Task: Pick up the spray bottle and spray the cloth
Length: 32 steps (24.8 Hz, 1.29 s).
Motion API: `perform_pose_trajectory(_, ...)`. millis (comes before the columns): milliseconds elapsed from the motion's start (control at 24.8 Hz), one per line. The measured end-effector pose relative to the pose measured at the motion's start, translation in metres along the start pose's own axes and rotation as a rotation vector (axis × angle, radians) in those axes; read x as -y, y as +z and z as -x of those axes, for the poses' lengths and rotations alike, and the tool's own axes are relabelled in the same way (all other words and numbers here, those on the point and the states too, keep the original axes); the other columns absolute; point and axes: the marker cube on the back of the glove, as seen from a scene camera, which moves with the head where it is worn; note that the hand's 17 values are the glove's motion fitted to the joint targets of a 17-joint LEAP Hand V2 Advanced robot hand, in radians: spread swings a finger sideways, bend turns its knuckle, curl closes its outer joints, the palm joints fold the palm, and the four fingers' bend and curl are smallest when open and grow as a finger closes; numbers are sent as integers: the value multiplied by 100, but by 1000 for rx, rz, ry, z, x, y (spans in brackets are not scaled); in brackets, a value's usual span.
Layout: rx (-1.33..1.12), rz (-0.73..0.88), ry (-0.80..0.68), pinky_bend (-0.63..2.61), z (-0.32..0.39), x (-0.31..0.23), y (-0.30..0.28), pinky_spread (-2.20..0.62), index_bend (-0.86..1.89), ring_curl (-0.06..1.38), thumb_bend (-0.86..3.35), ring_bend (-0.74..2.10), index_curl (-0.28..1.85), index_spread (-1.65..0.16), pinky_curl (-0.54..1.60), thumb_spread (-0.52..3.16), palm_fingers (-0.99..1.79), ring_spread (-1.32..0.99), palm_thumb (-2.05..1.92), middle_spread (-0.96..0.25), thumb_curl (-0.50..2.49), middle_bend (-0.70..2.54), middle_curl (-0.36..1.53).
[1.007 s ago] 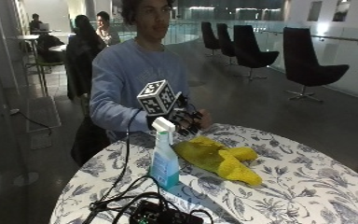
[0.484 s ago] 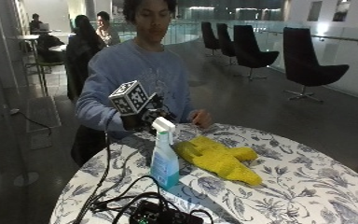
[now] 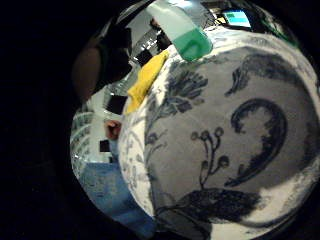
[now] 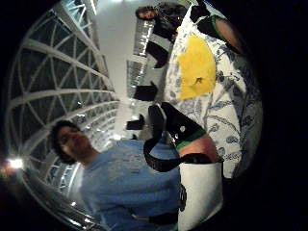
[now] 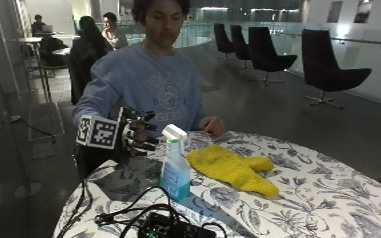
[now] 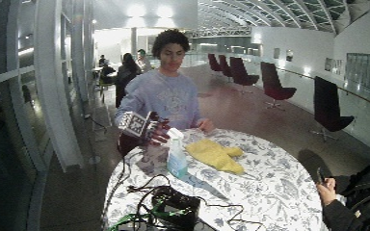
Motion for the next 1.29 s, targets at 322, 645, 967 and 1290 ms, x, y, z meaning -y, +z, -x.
perform_pose_trajectory(322, 152, -58, 62, 26, -17, 2, -8, 17, 11, 32, -2, 39, 23, -37, 34, 109, 69, 2, 65, -3, 31, 27, 37)
perform_pose_trajectory(645, 142, -108, 81, 26, -27, 38, -11, 18, 13, 32, -2, 35, 24, -37, 35, 107, 67, 2, 67, -3, 32, 27, 38)
perform_pose_trajectory(967, 140, -181, 147, 27, -50, 94, -6, 19, 13, 31, -2, 31, 25, -37, 35, 104, 65, 2, 68, -2, 33, 24, 38)
perform_pose_trajectory(1290, 146, -175, 149, 28, -61, 148, 7, 19, 11, 32, -2, 33, 24, -37, 36, 102, 64, 3, 70, -2, 34, 23, 38)
